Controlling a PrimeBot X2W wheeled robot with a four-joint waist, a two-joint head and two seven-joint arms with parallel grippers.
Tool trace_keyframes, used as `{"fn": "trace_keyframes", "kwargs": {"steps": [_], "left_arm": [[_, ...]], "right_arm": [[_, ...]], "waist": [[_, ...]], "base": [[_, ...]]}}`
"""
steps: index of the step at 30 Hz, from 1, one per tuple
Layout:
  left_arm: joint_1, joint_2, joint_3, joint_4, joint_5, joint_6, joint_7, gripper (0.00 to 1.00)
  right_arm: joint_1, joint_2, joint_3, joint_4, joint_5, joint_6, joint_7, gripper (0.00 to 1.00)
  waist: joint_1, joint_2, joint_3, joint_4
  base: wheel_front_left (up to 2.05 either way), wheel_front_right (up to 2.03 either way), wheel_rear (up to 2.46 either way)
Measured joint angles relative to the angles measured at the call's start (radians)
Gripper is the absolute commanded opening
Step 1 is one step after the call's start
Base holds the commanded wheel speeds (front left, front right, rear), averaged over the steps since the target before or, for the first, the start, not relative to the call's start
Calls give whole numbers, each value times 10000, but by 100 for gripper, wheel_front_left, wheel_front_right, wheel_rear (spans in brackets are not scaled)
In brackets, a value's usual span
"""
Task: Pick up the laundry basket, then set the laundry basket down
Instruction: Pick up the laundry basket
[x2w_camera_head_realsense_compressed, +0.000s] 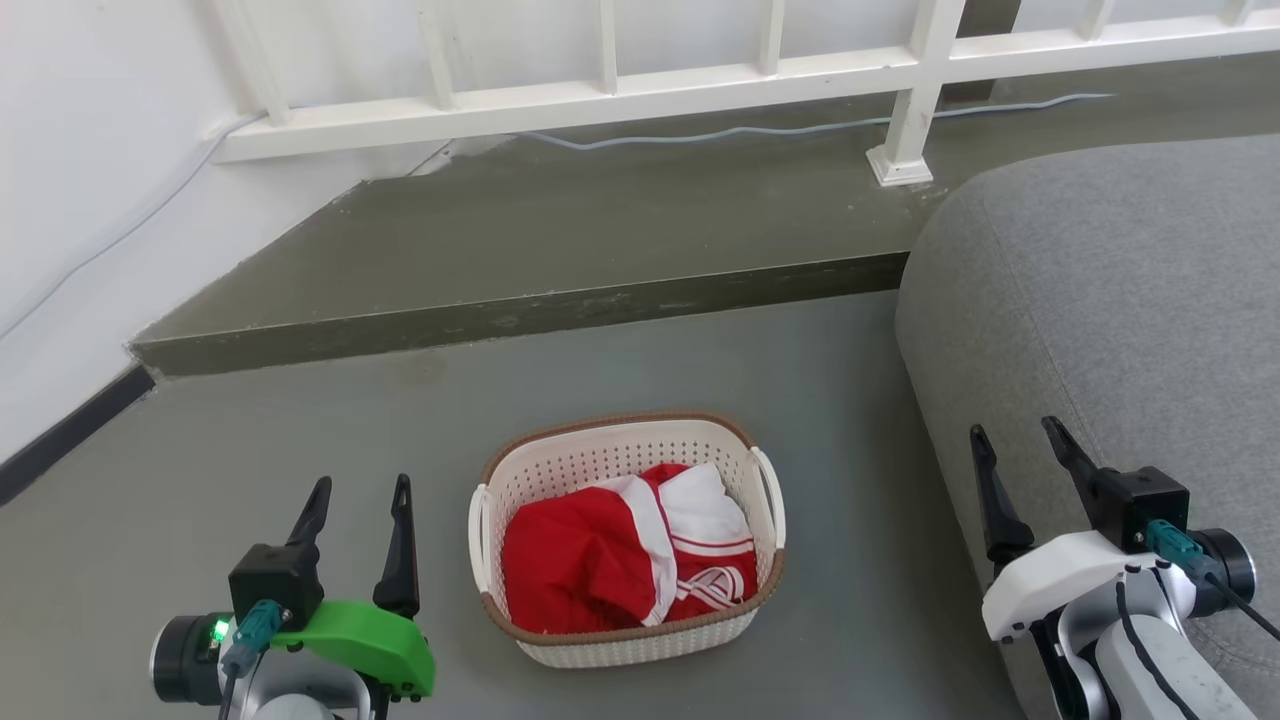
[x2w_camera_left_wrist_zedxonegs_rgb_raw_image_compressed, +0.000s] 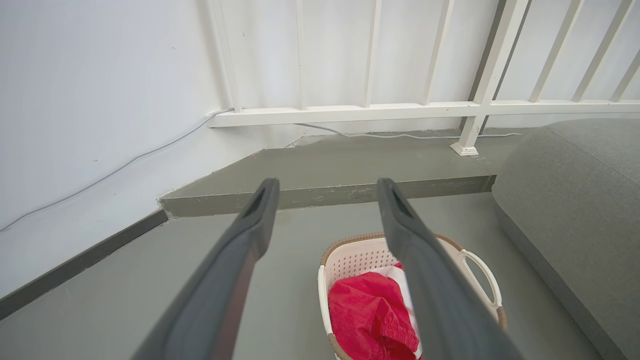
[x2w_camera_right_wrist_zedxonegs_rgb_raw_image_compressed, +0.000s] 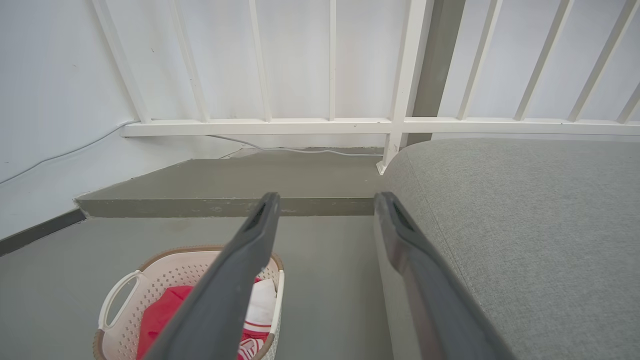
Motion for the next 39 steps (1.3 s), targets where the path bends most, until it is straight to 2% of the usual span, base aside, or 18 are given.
{"fn": "trace_keyframes", "kwargs": {"steps": [17,39], "left_arm": [[-109,-19,-4,-174,15,-25,0,100],[-1199,-81,77,-523,29,-268,0,100]], "right_arm": [[-135,205,-4,19,25,0,0,100],[-1506,364,40,17,15,-2,19,100]], "waist": [[0,0,1009,36],[0,0,3388,-60]], "base": [[0,0,0],[0,0,0]]}}
